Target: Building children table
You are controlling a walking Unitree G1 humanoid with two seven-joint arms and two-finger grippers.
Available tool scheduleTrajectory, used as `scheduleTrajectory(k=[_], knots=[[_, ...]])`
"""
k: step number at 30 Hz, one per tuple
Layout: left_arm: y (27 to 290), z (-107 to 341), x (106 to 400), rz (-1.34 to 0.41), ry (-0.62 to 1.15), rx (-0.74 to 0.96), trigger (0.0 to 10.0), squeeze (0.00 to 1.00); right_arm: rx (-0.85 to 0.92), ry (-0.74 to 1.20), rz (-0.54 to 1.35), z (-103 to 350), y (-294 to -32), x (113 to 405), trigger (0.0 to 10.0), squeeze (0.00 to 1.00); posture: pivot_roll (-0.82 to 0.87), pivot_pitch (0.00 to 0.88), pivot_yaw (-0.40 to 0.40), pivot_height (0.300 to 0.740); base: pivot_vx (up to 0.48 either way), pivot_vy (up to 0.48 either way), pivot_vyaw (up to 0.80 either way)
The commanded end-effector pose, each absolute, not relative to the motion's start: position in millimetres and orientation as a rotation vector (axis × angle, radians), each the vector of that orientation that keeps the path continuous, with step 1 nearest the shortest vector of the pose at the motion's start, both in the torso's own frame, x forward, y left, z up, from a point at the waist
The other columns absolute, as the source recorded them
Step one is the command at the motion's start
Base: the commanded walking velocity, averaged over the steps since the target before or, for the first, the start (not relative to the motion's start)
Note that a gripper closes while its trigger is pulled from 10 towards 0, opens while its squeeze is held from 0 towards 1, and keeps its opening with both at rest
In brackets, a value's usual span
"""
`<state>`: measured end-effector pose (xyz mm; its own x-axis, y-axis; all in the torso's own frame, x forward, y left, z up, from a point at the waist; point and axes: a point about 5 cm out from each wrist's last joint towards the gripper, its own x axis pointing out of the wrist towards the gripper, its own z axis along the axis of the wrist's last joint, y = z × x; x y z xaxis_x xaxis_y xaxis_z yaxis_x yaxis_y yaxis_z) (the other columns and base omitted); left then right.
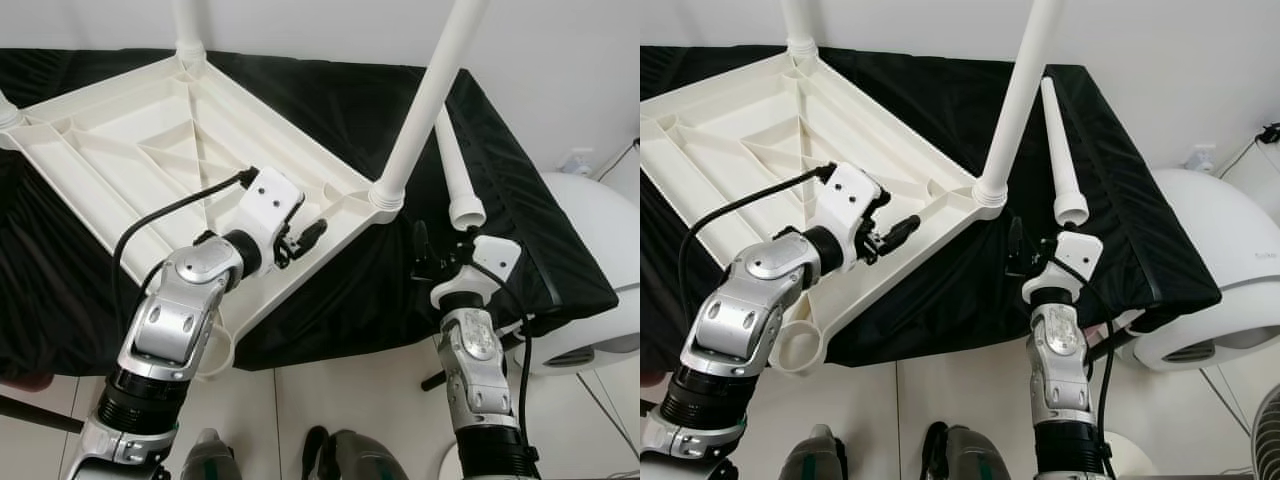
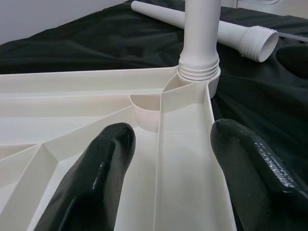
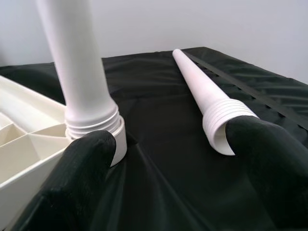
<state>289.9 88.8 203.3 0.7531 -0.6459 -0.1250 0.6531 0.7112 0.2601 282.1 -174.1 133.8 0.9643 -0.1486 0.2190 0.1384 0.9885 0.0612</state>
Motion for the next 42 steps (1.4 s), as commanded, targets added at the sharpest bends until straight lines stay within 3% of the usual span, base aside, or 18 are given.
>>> scheduleTrajectory(k=[1,19,38,39,42], knots=[[84.8,206.4,286.9,-0.751,0.000,0.314,10.0,0.00,0.080,-0.182,-0.178,125.5,-179.1,281.8,10.0,0.00,0.04,0.064,-0.082,0.740,0.000,0.000,0.00],[84.4,155.8,248.2,-0.988,0.246,0.457,10.0,0.00,0.073,-0.153,-0.167,124.4,-176.1,283.9,10.0,0.00,0.05,0.063,-0.083,0.740,0.000,0.000,0.00],[99.0,145.3,261.1,-0.780,0.371,0.444,10.0,0.00,0.054,-0.153,-0.172,127.0,-178.6,284.3,10.0,0.00,0.04,0.076,-0.087,0.740,0.000,0.000,0.00],[101.4,143.0,262.9,-0.752,0.389,0.436,4.5,0.00,0.053,-0.153,-0.174,127.1,-179.0,284.3,10.0,0.00,0.04,0.078,-0.086,0.740,0.000,0.000,0.00],[103.2,141.3,264.1,-0.734,0.400,0.432,4.5,0.00,0.053,-0.153,-0.175,127.2,-179.2,284.3,10.0,0.00,0.04,0.078,-0.086,0.740,0.000,0.000,0.00]])
